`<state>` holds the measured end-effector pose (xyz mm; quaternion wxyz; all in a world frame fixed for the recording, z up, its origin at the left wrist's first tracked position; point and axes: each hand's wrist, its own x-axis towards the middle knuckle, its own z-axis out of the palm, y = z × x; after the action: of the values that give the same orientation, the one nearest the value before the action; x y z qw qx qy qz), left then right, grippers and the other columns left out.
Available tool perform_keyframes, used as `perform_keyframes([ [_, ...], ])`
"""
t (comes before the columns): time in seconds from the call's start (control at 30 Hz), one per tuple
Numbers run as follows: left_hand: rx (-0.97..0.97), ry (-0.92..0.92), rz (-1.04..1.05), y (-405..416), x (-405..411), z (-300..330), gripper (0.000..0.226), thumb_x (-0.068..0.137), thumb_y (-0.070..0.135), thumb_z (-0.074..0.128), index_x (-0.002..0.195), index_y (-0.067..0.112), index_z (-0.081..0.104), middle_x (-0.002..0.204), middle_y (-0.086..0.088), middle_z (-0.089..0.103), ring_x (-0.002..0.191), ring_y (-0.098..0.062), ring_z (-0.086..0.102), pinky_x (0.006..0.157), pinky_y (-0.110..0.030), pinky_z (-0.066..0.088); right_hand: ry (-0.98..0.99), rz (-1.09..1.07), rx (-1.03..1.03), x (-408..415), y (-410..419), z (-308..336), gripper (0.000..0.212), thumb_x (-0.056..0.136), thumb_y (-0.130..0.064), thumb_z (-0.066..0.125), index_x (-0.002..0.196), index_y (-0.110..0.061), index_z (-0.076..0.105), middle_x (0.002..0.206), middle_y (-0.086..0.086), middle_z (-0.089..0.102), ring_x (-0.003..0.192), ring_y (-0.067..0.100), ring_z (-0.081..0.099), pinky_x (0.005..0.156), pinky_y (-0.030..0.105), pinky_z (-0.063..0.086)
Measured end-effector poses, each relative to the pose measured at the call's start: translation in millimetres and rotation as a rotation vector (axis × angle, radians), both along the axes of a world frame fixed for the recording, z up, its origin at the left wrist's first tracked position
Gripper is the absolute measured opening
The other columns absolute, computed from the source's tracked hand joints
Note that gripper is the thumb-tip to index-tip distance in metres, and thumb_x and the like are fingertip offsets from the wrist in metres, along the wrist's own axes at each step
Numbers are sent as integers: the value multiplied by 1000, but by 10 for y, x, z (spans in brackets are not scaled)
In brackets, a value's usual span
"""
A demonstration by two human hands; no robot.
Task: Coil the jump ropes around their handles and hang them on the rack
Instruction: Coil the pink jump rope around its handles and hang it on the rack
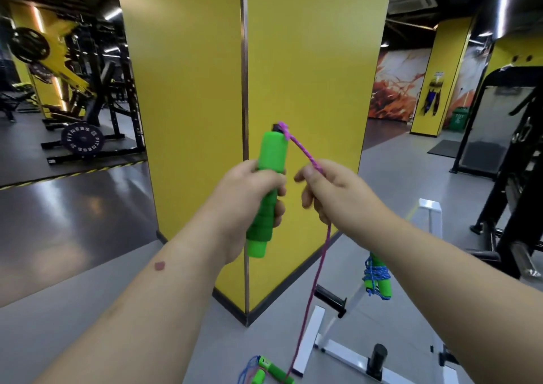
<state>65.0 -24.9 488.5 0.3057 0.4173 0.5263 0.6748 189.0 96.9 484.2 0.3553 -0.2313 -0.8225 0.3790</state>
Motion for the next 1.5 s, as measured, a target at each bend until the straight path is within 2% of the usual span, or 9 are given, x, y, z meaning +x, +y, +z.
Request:
perform_keyframes([
  [0.2, 173, -337, -78, -64, -61, 202, 9, 104, 10, 56, 110, 5, 59, 90, -8, 64, 69, -18, 65, 65, -38, 61, -636, 2, 339, 119, -325, -259, 27, 106, -45, 28, 102, -26, 47, 79, -3, 56, 72, 18, 54, 59, 35, 38],
  [0.43, -149, 710, 368, -65, -152, -138, 33, 96, 31, 59, 120, 52, 52, 84, 12, 66, 77, -16, 64, 66, -37, 51, -451, 86, 759, 218, -733, 359, 25, 104, -40, 35, 87, -25, 46, 68, -4, 51, 65, 16, 50, 58, 41, 43],
  [0.6, -122, 410, 49, -138, -1, -178, 31, 82, 29, 73, 110, 39, 62, 80, 0, 62, 69, -19, 59, 61, -41, 51, 19, 137, 244, 174, -490, 565, 24, 105, -30, 46, 92, -22, 65, 55, -12, 44, 48, 5, 37, 49, 24, 31],
  [0.77, -70, -209, -260, -102, 331, -348, 51, 75, 15, 81, 122, 17, 60, 116, -2, 77, 111, -24, 72, 48, -21, 45, 423, 450, -473, 9, -471, 749, 23, 107, -22, 39, 102, -11, 59, 63, -1, 32, 54, 14, 26, 51, 28, 20],
  [0.9, -74, -366, -187, -46, 369, -381, 14, 97, 14, 68, 95, 15, 54, 69, -1, 59, 56, -13, 57, 42, -17, 37, 552, 319, -403, -21, -372, 886, 14, 100, -17, 47, 99, -11, 60, 66, 0, 42, 58, 15, 39, 55, 29, 34],
  [1.03, 64, -569, -193, -49, 182, 7, 22, 92, 19, 68, 84, 18, 47, 62, 3, 47, 46, -6, 46, 37, -13, 36, 482, 17, -376, -27, -183, 387, 34, 75, -28, 49, 105, -17, 63, 94, 5, 64, 89, 24, 58, 74, 34, 48],
  [1.2, 85, -508, -93, -71, 12, 552, 20, 99, 19, 65, 84, 16, 53, 63, 4, 52, 48, -7, 53, 38, -13, 40, -21, 442, -755, 118, -555, -263, 48, 104, -36, 30, 108, -2, 65, 82, 12, 63, 82, 29, 62, 85, 41, 47],
  [1.3, 74, -455, 75, -58, -46, 499, 11, 99, 17, 66, 94, 13, 58, 69, -1, 62, 55, -12, 67, 40, -15, 44, 117, 406, -729, 90, -603, -158, 34, 104, -30, 36, 86, -10, 58, 60, 0, 34, 51, 16, 32, 51, 30, 27],
  [1.5, 47, -648, -89, -150, 268, -29, 35, 100, 23, 63, 133, 14, 58, 117, -16, 75, 97, -31, 77, 41, -16, 45, 332, 313, -519, -86, -529, 569, 23, 101, -21, 40, 90, -13, 59, 60, -3, 31, 48, 11, 21, 47, 26, 14],
])
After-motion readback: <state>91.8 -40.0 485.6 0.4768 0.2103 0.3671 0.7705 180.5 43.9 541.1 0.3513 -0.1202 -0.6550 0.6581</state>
